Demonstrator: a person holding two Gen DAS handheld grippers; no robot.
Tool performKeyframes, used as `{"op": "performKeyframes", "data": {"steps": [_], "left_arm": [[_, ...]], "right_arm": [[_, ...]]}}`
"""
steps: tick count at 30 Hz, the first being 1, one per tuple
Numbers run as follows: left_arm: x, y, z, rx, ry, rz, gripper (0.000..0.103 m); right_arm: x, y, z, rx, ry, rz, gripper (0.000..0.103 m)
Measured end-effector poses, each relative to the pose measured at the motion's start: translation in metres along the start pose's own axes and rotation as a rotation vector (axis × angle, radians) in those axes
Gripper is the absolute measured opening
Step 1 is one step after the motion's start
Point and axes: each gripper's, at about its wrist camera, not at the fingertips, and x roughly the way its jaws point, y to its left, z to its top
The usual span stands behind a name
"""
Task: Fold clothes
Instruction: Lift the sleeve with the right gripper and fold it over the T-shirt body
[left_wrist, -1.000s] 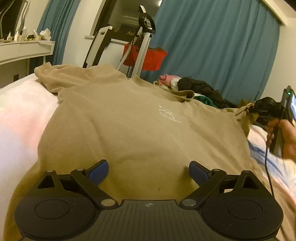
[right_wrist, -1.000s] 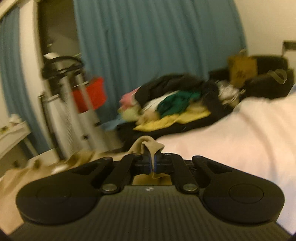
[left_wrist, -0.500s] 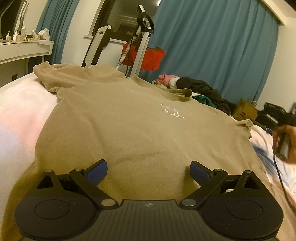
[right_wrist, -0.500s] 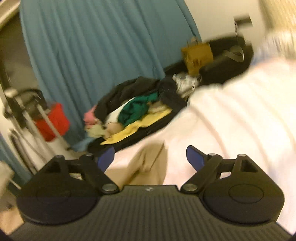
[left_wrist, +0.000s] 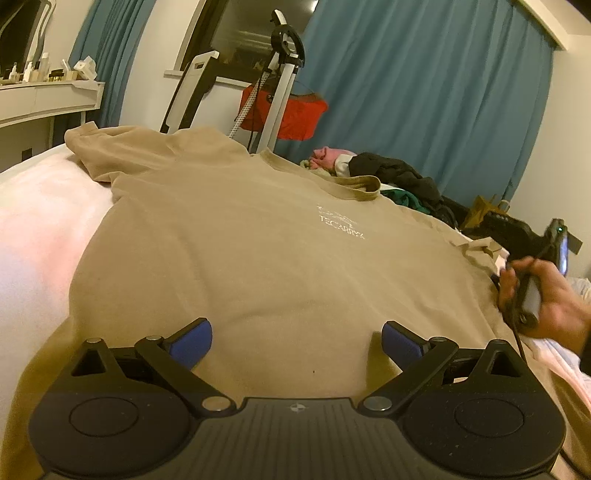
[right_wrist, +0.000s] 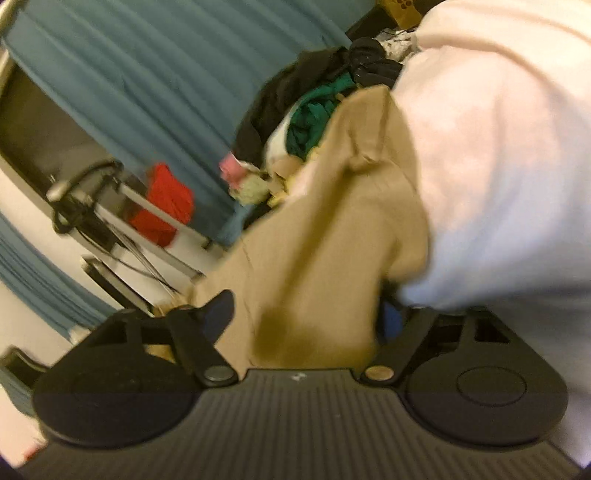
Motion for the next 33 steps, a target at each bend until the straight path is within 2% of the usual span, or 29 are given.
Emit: {"op": "performKeyframes", "data": {"steps": [5, 7, 8, 10, 11, 13, 18, 23, 28, 33], "left_arm": [[0.002, 0.000, -0.001, -0.007, -0.004, -0.005, 0.101], [0.002, 0.000, -0.002, -0.010, -0.006, -0.007, 0.102], [0.003, 0.000, -0.002, -0.008, -0.005, -0.006, 0.102], [0.004, -0.002, -0.002, 0.000, 0.000, -0.003, 0.103], [0.004, -0.002, -0.002, -0.001, 0.003, -0.003, 0.103], [0.003, -0.001, -0.001, -0.007, 0.005, -0.005, 0.103], [0.004, -0.002, 0.001, -0.008, 0.012, 0.000, 0.103], [-0.001, -0.001, 0.009, -0.019, 0.017, 0.017, 0.101], [-0.022, 0.012, 0.032, -0.049, -0.045, 0.118, 0.101], [-0.043, 0.033, 0.050, -0.082, -0.141, 0.192, 0.102]], "right_arm": [[0.023, 0.001, 0.006, -0.041, -0.075, -0.049, 0.071], [0.025, 0.002, 0.010, -0.057, -0.107, -0.081, 0.069], [0.026, 0.002, 0.012, -0.066, -0.124, -0.097, 0.065], [0.027, 0.003, 0.017, -0.082, -0.156, -0.128, 0.021], [0.028, 0.003, 0.019, -0.091, -0.173, -0.144, 0.013], [0.023, 0.007, 0.028, -0.130, -0.217, -0.168, 0.009], [0.000, 0.042, 0.045, -0.302, -0.280, -0.203, 0.007], [-0.010, 0.119, 0.009, -0.600, -0.300, -0.218, 0.007], [-0.021, 0.197, -0.028, -0.898, -0.316, -0.229, 0.007], [0.012, 0.220, -0.087, -1.046, -0.204, -0.218, 0.007]]}}
